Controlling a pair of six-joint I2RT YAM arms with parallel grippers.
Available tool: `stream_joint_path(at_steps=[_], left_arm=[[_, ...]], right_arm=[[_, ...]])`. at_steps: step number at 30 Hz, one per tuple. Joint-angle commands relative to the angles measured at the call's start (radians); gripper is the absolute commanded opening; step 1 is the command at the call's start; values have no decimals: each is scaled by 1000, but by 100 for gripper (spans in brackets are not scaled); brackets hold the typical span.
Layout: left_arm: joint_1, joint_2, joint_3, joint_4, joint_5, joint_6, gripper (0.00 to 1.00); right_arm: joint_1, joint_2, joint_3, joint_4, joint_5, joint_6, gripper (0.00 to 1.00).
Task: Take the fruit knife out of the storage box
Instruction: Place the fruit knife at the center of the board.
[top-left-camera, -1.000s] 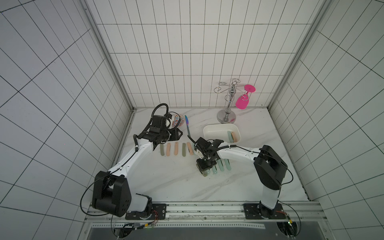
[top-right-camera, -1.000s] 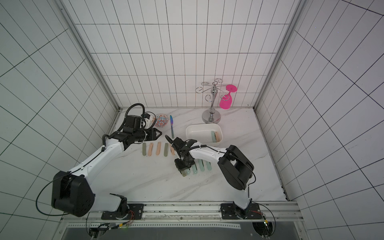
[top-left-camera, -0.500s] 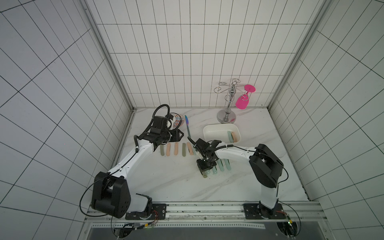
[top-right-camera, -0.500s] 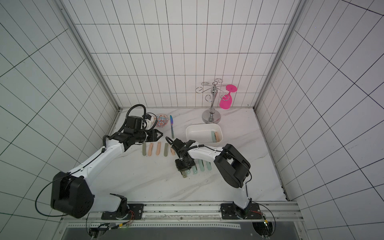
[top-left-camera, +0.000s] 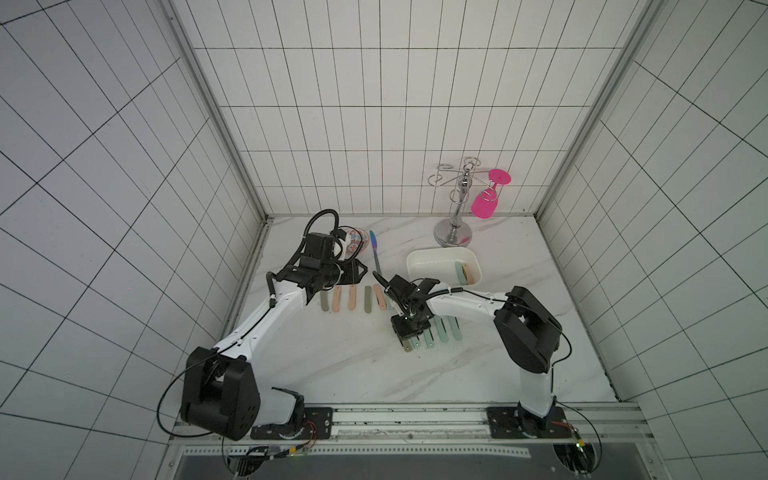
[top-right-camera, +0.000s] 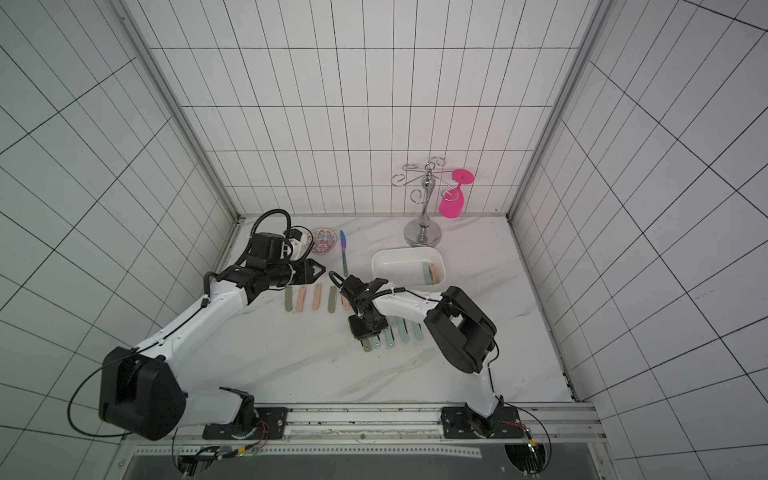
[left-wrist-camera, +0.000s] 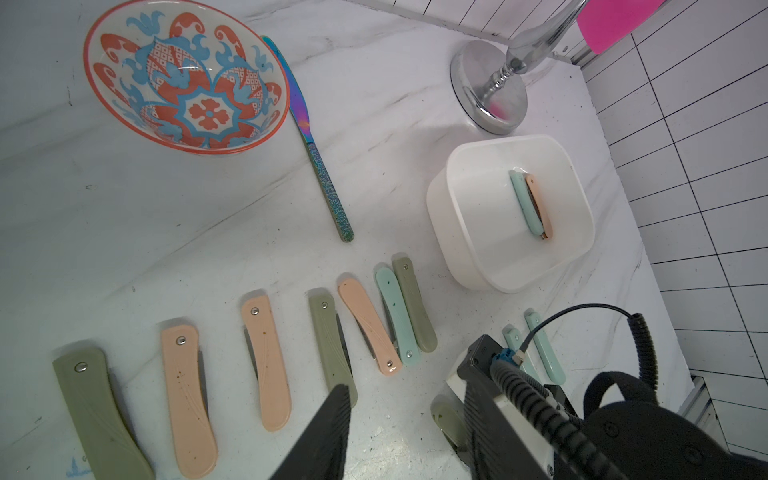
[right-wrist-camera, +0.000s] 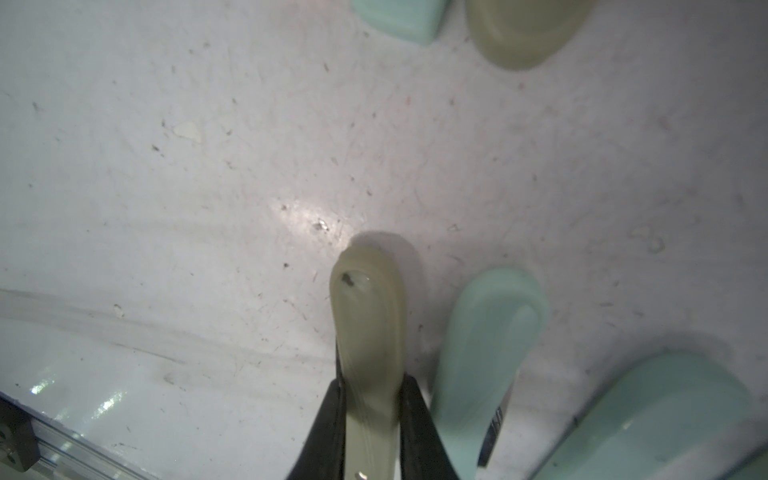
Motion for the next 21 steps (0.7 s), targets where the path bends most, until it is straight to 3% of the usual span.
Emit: stream_joint_path(at_steps=[1, 12, 21], left_arm=[[-5, -22, -13, 14, 3, 11, 48], [-7, -12, -10, 15, 3, 14, 48], [-7, -8, -10, 16, 3, 15, 48]], right_arm=[[4, 14, 32, -18, 19, 7, 9], [6, 2, 36, -9, 13, -8, 33], [6, -20, 56, -9, 25, -30, 38]])
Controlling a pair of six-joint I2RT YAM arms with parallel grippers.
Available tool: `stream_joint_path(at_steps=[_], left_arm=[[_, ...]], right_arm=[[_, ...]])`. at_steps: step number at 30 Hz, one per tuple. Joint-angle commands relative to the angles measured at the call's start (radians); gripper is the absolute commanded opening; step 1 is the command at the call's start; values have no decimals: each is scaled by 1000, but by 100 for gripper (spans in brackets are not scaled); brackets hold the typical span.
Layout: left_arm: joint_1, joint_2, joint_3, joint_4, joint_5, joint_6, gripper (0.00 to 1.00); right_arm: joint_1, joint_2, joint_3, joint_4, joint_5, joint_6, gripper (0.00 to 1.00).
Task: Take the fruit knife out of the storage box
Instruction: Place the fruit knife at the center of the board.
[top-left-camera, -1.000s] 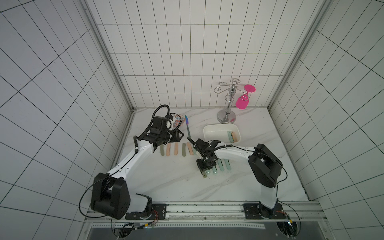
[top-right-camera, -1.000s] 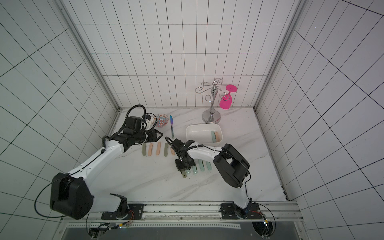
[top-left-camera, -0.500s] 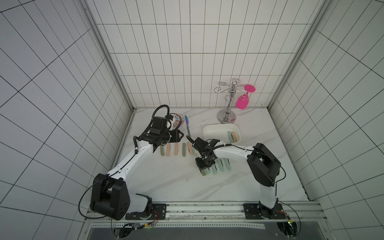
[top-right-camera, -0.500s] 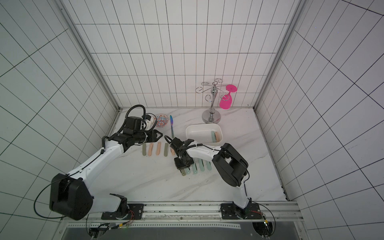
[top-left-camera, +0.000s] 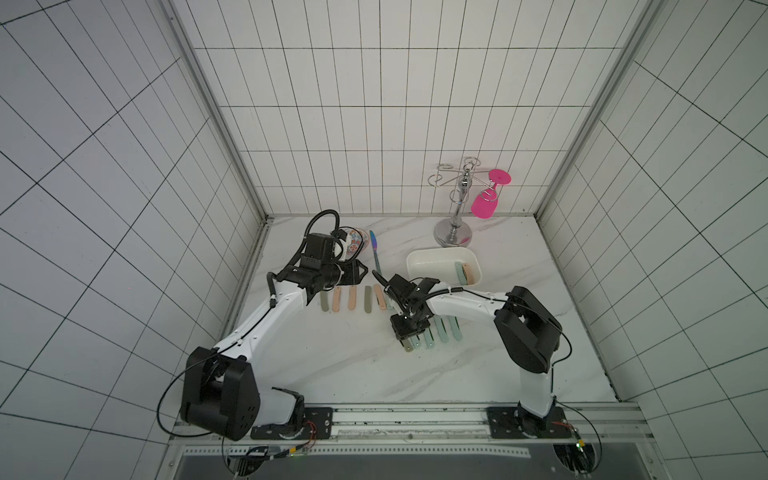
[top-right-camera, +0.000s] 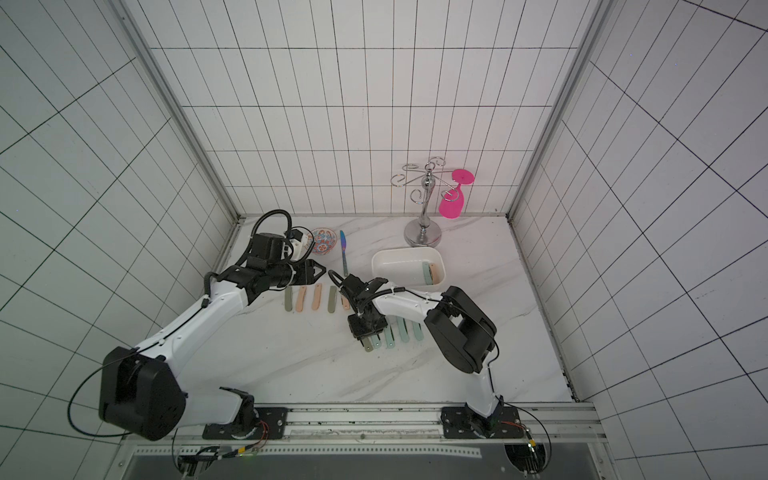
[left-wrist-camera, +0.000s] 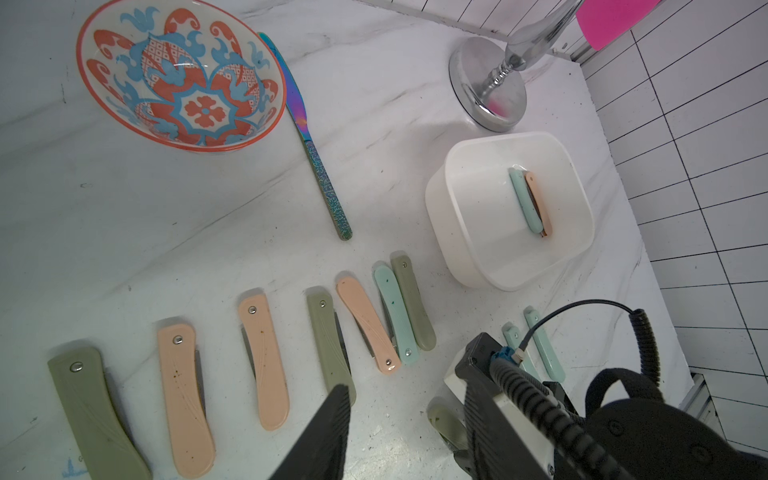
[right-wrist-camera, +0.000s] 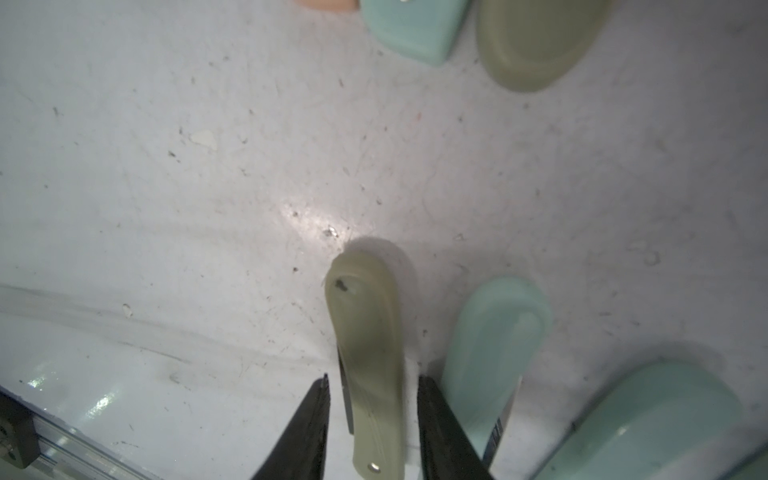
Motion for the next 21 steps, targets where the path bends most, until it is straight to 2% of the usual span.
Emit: stream_joint_path(at_steps=[1, 3, 8, 11, 14, 15, 16, 21], left_arm=[[-2, -7, -6, 16, 1, 14, 48], [-2, -8, -5, 16, -2, 15, 48], [-3, -9, -2, 17, -1, 19, 51], [-2, -14, 7, 19, 5, 27, 52], [-3, -22, 20, 17, 0, 42, 53], [-2, -24, 25, 17, -2, 46, 53], [-2, -27, 30, 18, -5, 49, 54], [-4, -43, 38, 49, -34, 56, 56]], right_arm=[[6, -26, 54, -13, 28, -19, 38], [3, -42, 68, -15, 44, -26, 41], [-10, -84, 110, -49, 92, -51, 56], [-35, -110, 133, -91, 108, -80, 70], [-71, -129, 161, -127, 144, -110, 87], [-92, -132, 170, -134, 145, -117, 96], [-109, -131, 177, -139, 143, -123, 99], [-221, -117, 222, -156, 94, -160, 99]])
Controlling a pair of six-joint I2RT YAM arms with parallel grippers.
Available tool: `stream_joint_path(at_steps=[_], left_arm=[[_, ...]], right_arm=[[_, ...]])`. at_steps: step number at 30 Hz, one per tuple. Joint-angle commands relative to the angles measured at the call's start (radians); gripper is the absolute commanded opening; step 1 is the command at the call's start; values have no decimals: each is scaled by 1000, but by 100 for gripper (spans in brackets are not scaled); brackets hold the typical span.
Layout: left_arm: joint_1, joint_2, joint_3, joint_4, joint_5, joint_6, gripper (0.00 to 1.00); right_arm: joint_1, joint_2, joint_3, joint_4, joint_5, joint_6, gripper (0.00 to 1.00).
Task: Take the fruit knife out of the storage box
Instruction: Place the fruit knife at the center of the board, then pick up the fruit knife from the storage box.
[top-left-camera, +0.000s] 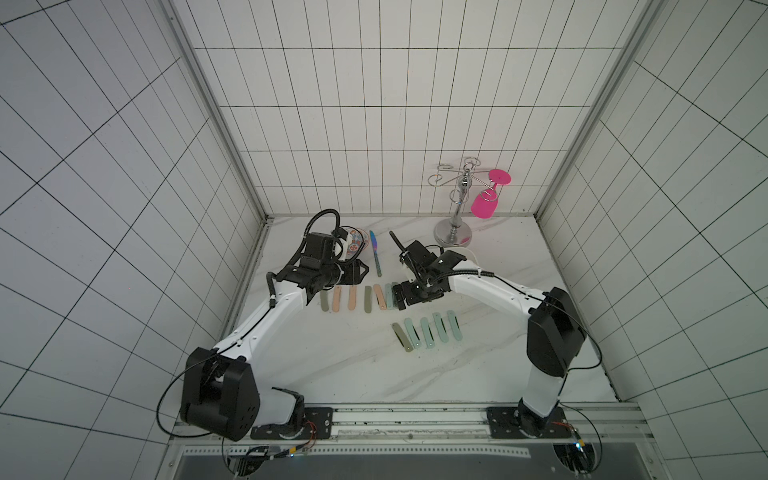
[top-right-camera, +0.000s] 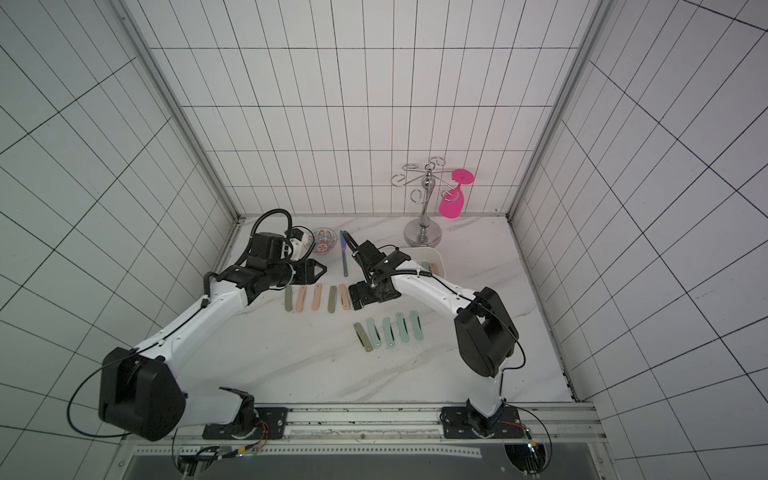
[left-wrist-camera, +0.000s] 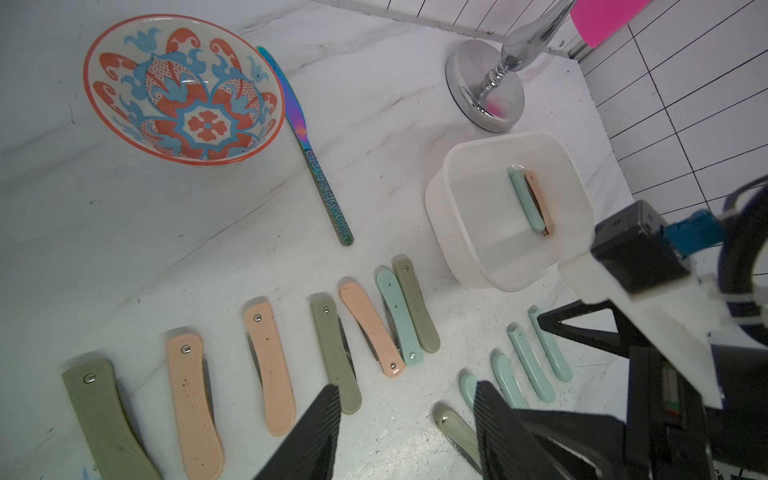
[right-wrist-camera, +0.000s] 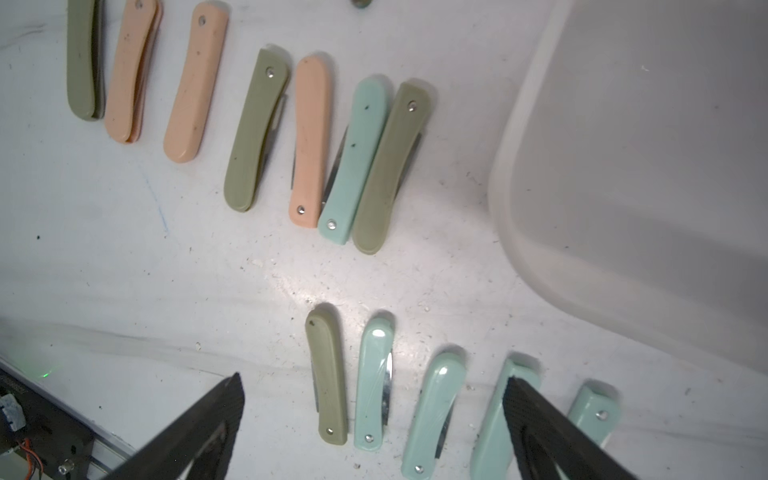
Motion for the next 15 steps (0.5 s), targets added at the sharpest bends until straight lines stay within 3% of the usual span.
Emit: stream_joint_path(at_steps=[1, 7, 15], left_arm=[[-3, -40, 34, 48, -28, 24, 57], [-3, -18, 33, 127, -29, -16, 64], [-21, 35, 71, 165, -69, -45, 67]], right_arm=[[-72, 3, 69, -66, -9, -43, 98], [-222, 57, 141, -82, -122, -65, 99], [-307, 115, 202, -82, -92, -94, 93]])
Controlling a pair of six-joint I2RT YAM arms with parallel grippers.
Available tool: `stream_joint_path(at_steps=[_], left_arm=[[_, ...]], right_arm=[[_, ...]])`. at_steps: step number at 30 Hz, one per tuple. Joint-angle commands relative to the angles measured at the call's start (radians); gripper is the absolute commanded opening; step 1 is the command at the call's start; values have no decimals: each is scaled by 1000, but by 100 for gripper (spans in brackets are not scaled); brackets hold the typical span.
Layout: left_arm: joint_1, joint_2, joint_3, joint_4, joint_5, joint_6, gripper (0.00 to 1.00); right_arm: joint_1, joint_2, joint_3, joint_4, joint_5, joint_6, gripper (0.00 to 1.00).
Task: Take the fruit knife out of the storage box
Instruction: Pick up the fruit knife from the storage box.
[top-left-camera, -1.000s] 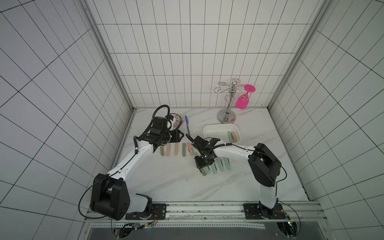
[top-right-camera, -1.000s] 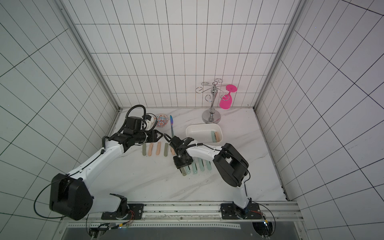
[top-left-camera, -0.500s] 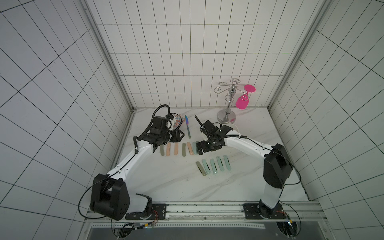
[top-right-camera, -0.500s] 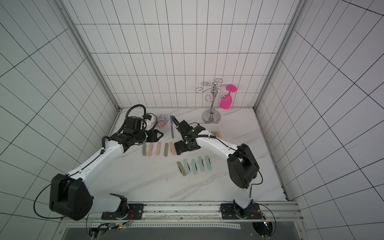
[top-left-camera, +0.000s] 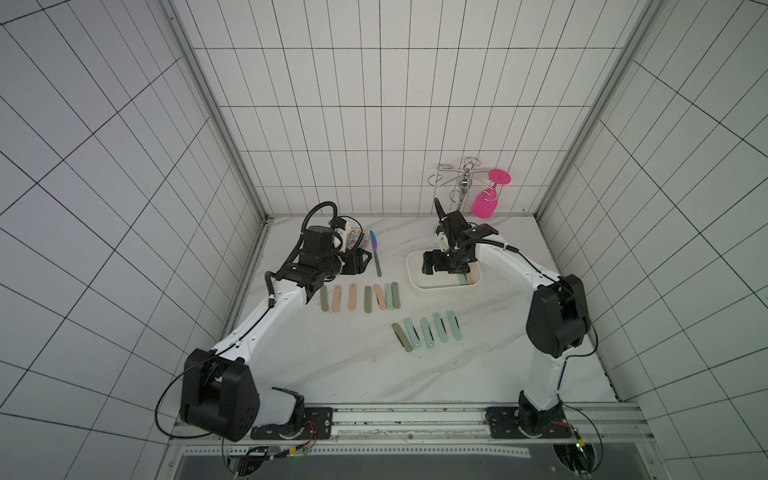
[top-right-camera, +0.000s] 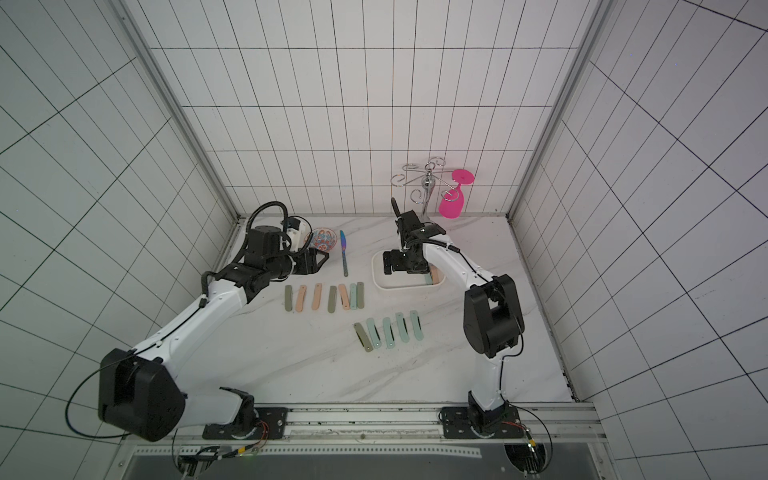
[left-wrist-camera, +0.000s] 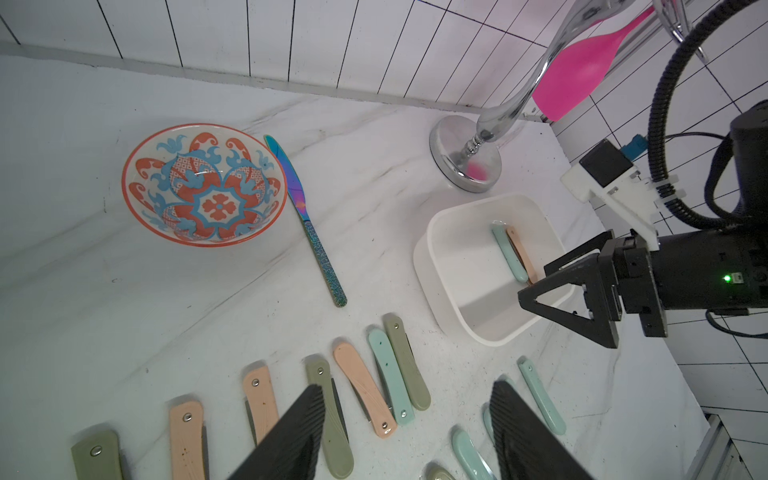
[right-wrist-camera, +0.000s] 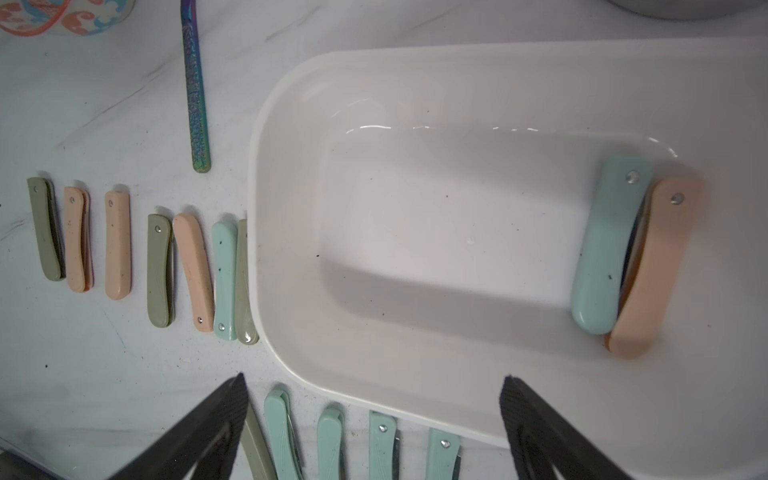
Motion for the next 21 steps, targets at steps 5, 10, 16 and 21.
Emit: stream_joint_path(at_steps=[5, 10, 16, 21], left_arm=[[-50, 41, 51, 49, -103, 25, 68], [-54, 54, 63, 42, -105, 40, 70], [-54, 64, 78, 32, -92, 53, 72], [-54, 80, 80, 27, -62, 31, 72]], right_arm=[[-31, 77, 81, -18, 18, -31, 83], [-52, 118, 102, 8, 27, -24, 68], [-74, 160, 109, 17, 29, -24, 47], [-85, 174, 84, 33, 36, -23, 47]])
